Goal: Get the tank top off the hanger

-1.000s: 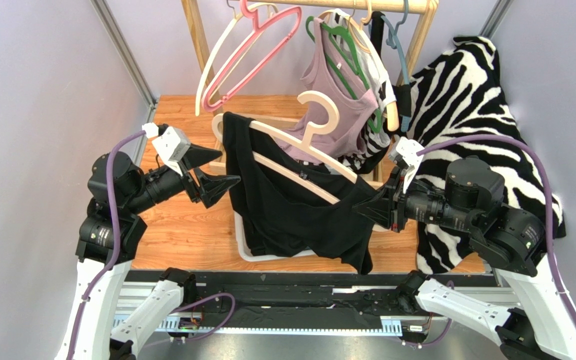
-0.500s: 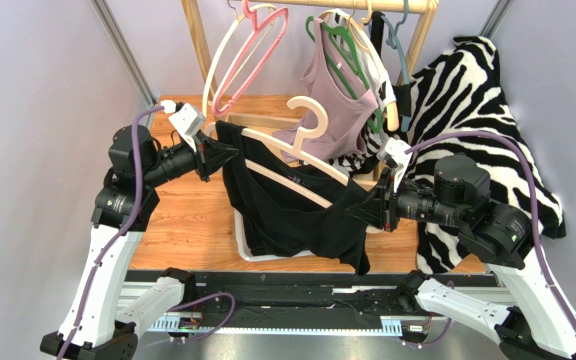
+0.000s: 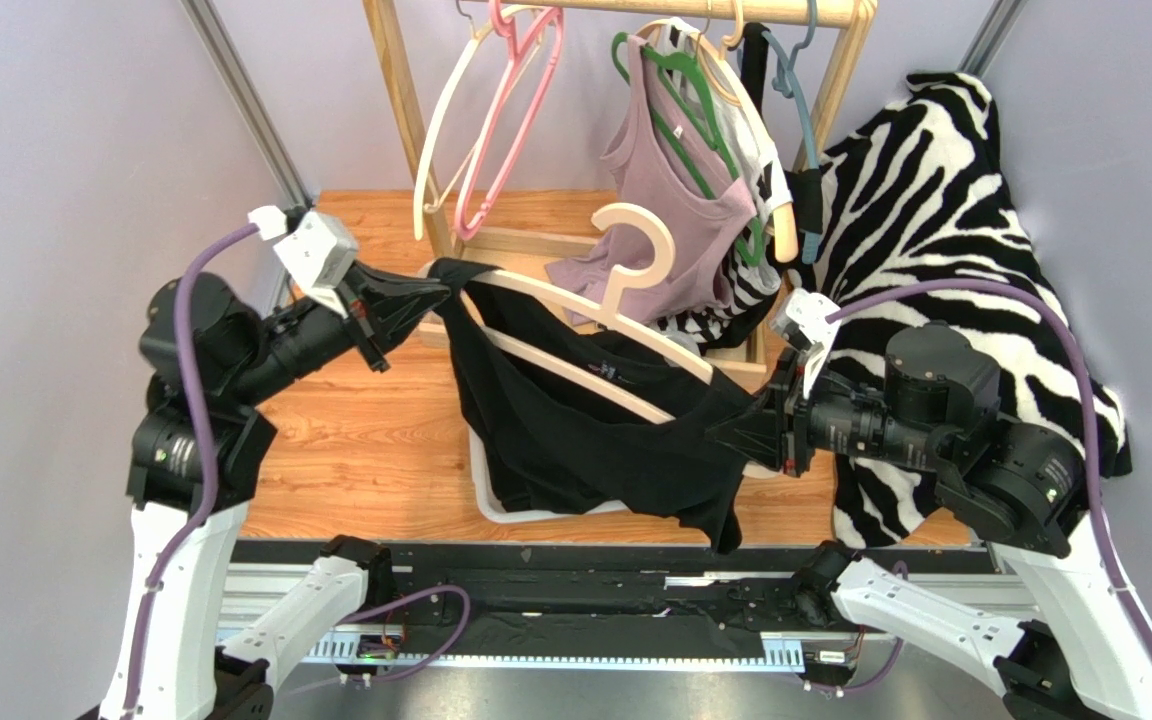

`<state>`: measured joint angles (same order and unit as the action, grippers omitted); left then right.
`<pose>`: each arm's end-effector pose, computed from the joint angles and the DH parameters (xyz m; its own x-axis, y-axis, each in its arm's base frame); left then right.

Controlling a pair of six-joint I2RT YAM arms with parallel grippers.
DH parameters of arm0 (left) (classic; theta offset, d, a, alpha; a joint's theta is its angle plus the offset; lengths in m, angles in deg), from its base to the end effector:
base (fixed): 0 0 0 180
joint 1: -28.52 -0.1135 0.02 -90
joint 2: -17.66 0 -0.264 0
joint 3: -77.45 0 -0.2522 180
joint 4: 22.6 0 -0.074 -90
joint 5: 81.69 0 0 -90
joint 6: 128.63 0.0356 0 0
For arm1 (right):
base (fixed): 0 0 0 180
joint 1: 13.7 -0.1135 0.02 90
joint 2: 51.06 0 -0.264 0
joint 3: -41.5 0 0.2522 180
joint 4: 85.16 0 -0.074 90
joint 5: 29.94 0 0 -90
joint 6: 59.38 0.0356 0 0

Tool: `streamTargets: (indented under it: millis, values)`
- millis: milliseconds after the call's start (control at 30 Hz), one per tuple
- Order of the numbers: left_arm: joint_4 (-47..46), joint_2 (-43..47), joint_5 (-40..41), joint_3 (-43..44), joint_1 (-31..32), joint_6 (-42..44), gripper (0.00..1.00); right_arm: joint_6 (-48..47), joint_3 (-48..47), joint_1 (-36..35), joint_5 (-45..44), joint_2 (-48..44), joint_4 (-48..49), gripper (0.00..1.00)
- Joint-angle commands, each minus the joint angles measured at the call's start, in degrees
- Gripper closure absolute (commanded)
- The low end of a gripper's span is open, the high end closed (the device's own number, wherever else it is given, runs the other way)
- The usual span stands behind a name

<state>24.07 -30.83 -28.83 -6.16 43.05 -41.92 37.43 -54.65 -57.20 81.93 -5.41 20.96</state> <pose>0.1074 -0.0500 0.5005 -0.0243 -0.0410 -0.9989 0.7842 0.6189 -0.0444 0.0591 0.0744 0.4544 -0.3910 -0.2193 -0.8939 -0.8464 0.4671 0.2556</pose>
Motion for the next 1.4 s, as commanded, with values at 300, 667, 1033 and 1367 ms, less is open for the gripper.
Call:
streamTargets:
  millis: [300, 667, 1033, 1367]
  values:
    - [1.55, 0.68, 15.18, -1.94, -1.08, 0.92, 1.00, -1.36, -9.54, -0.35, -3.85, -10.75, -11.69, 1.00]
    - [0.58, 1.38, 3.25, -7.22, -1.08, -0.40, 0.84, -2.24, -10.86, -0.35, -0.94, -9.00, -9.24, 1.00]
    - [15.34, 5.77, -6.09, 5.07, -1.08, 16.72, 0.01, -6.63, -13.32, -0.35, -5.43, -0.04, -5.97, 1.00]
    - [19.74, -1.33, -27.45, 12.11, -1.08, 29.64, 0.01, -21.39, -7.00, -5.09, -5.07, 5.94, -2.38, 1.00]
